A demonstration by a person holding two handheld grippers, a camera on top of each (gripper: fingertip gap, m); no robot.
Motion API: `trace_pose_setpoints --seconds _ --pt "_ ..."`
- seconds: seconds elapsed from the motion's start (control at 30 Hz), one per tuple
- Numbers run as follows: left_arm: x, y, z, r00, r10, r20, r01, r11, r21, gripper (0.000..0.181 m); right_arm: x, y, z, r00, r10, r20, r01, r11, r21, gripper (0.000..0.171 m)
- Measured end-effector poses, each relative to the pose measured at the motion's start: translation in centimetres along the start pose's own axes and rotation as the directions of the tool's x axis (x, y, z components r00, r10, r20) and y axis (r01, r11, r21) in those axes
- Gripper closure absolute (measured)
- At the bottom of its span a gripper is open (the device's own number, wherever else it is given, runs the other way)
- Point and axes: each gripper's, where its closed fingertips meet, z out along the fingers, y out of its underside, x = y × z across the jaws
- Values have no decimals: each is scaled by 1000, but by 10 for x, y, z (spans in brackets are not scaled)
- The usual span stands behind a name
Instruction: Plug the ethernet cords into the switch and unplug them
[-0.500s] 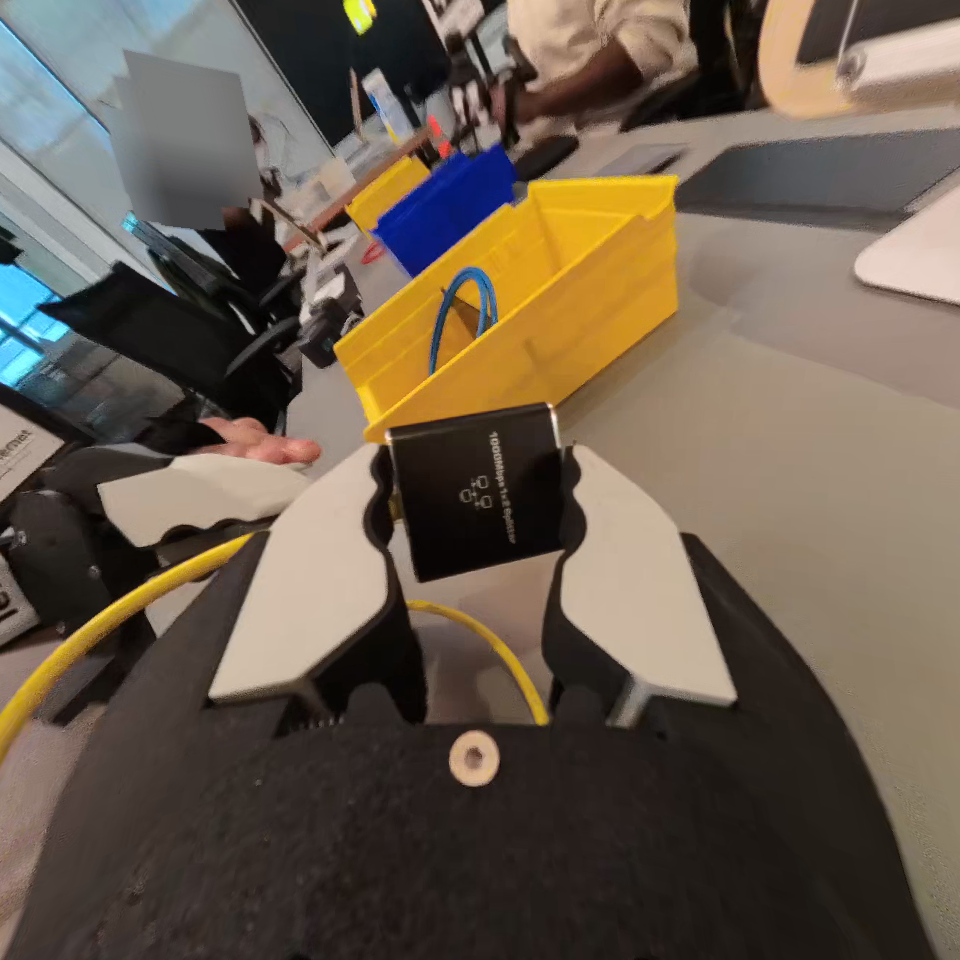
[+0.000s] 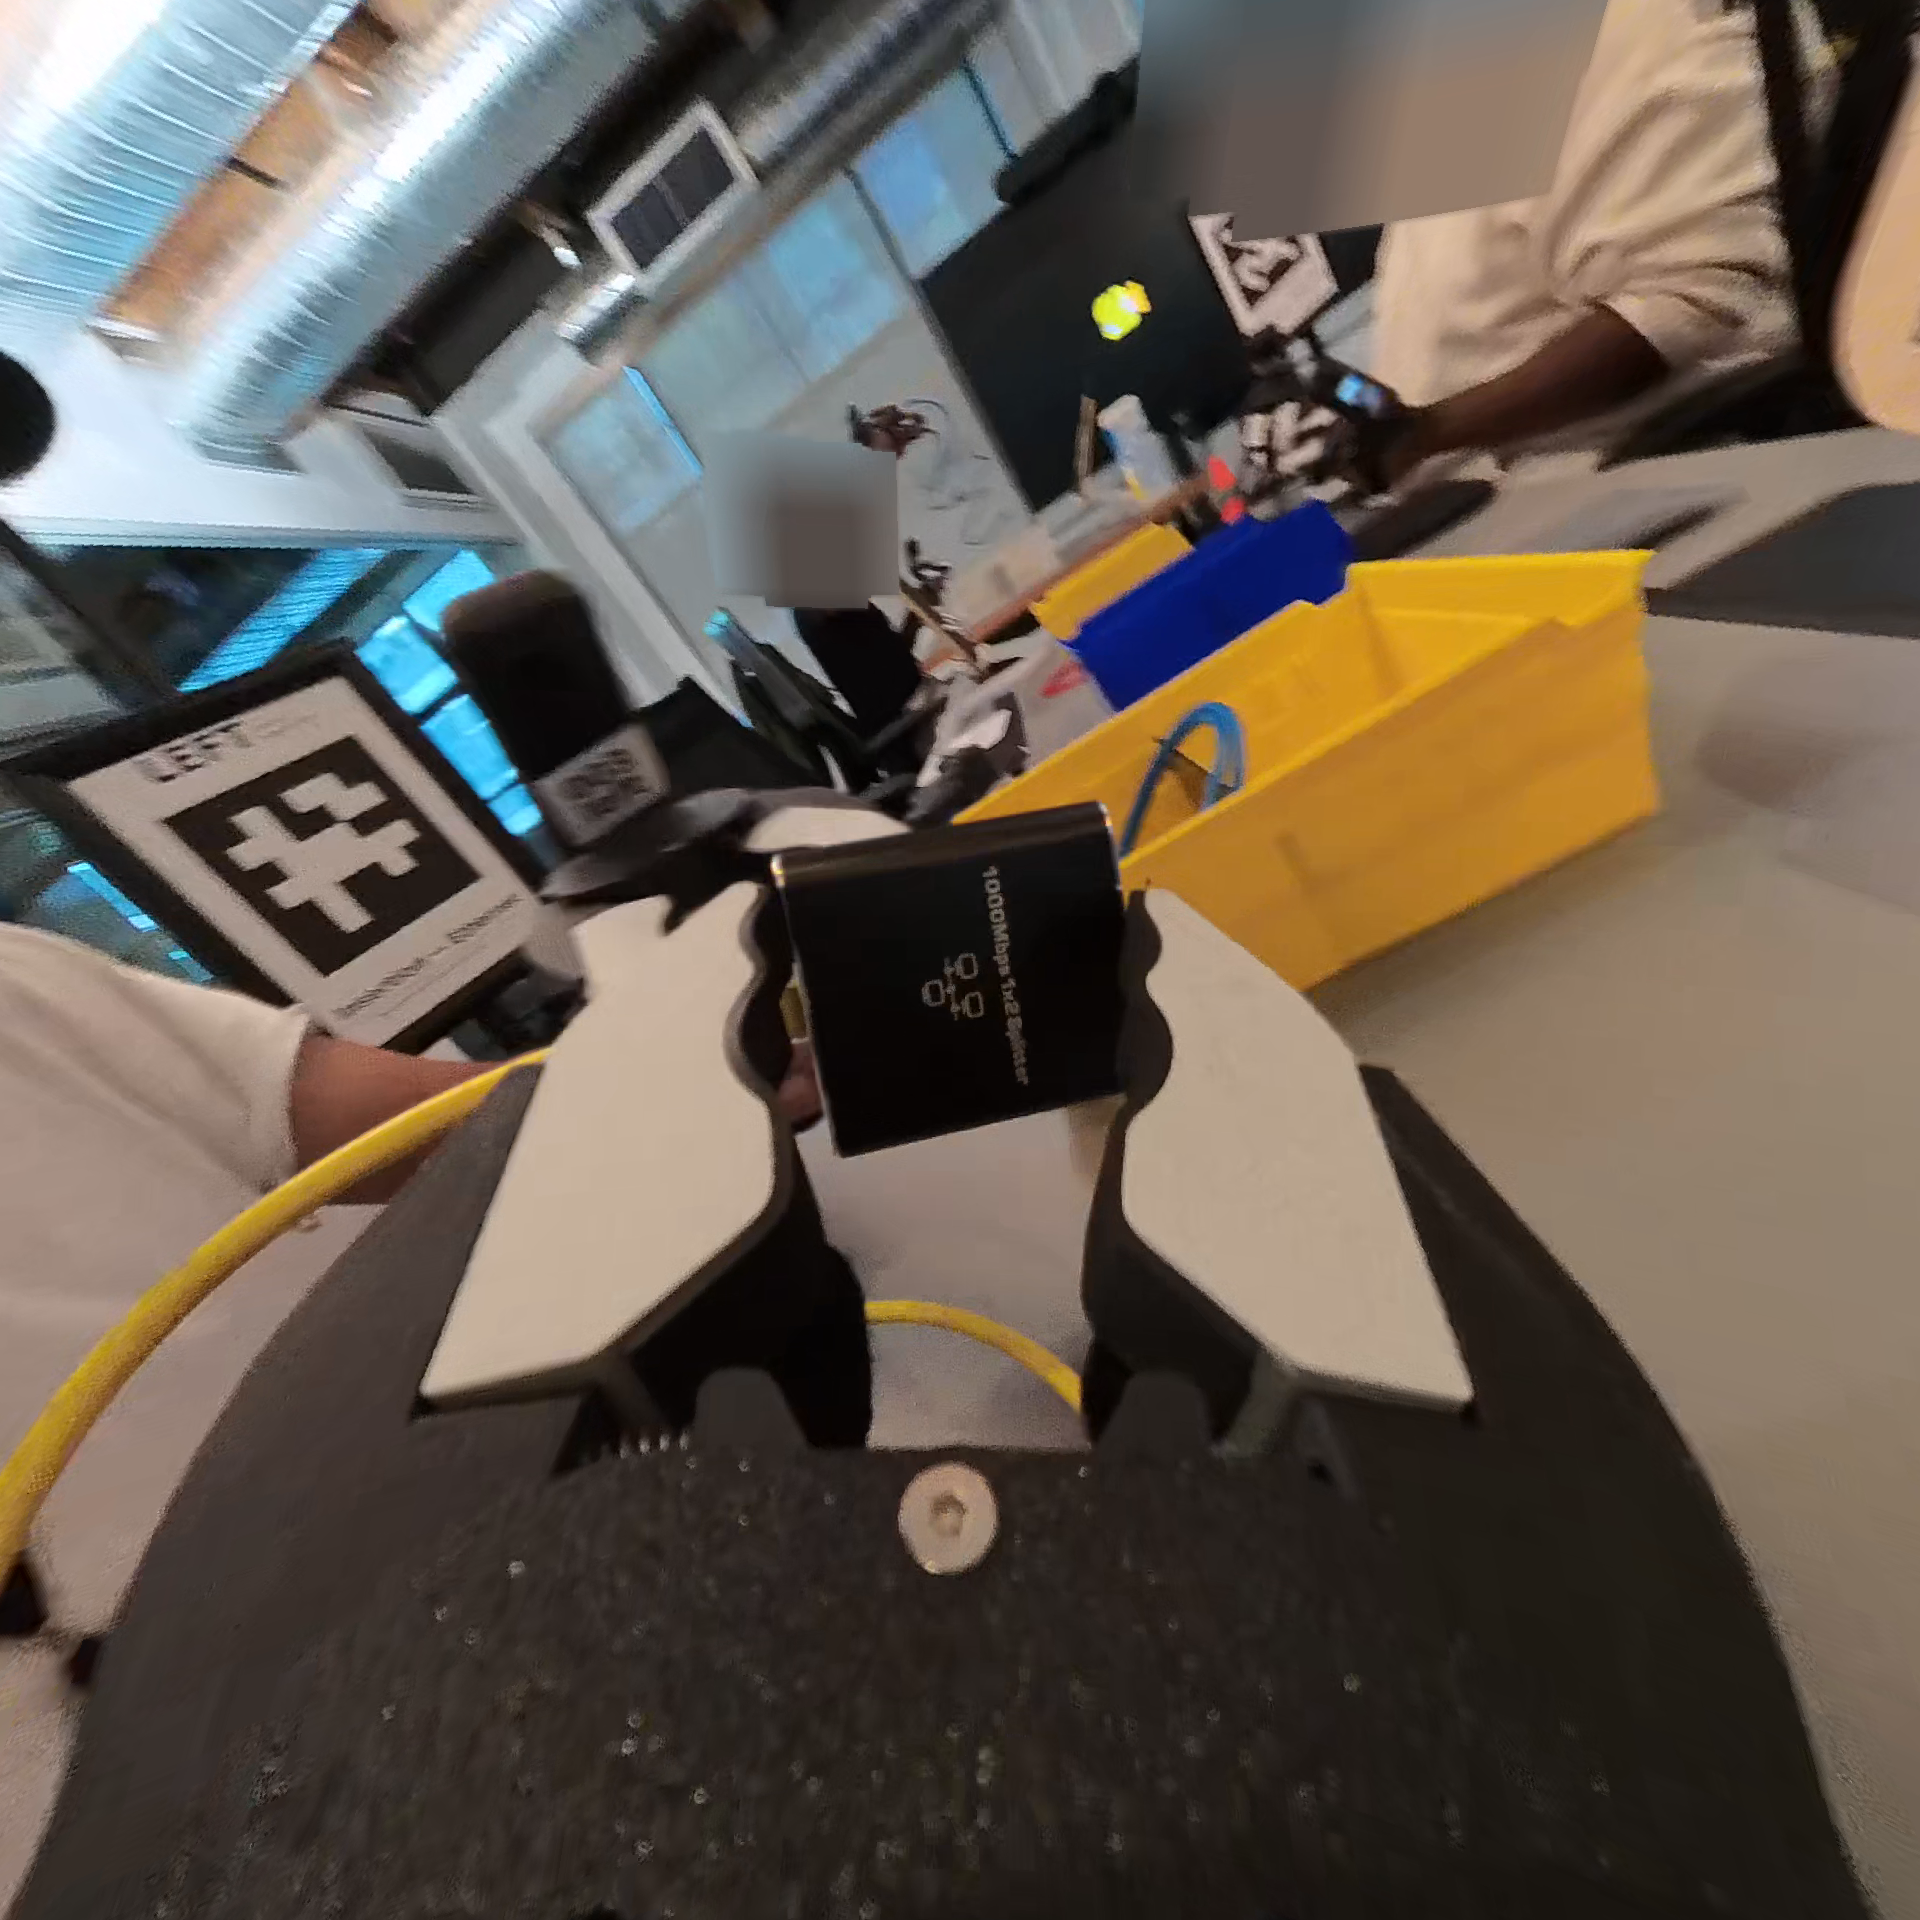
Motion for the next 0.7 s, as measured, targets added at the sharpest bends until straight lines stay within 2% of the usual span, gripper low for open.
trace_pose_setpoints --seconds 0.03,0.13,0.27,0.47,0.53,0.6,0.7 --pt "1 0 1 998 -44 -39 45 999 7 117 -5 1 4 1000 -10 24 10 1000 2 109" --pt "8 0 4 995 -37 -95 38 999 14 115 -13 12 18 998 -22 55 24 999 -32 110" --pt "7 8 8 998 10 -68 -11 1000 -16 114 -29 17 29 988 -13 152 14 1000 -5 110" --pt "3 9 9 998 40 -45 -41 999 -25 117 -27 17 28 990 -7 143 7 1000 -1 109" --pt "-8 10 9 990 138 41 -137 990 -34 117 -22 17 26 996 -22 88 26 999 -45 112" --pt "-23 14 7 946 288 147 -278 957 -85 117 -17 13 21 999 -43 16 44 996 -82 109" --pt "-37 13 3 790 538 295 -509 843 -176 117 -13 -1 13 980 -138 -143 116 981 -154 114"
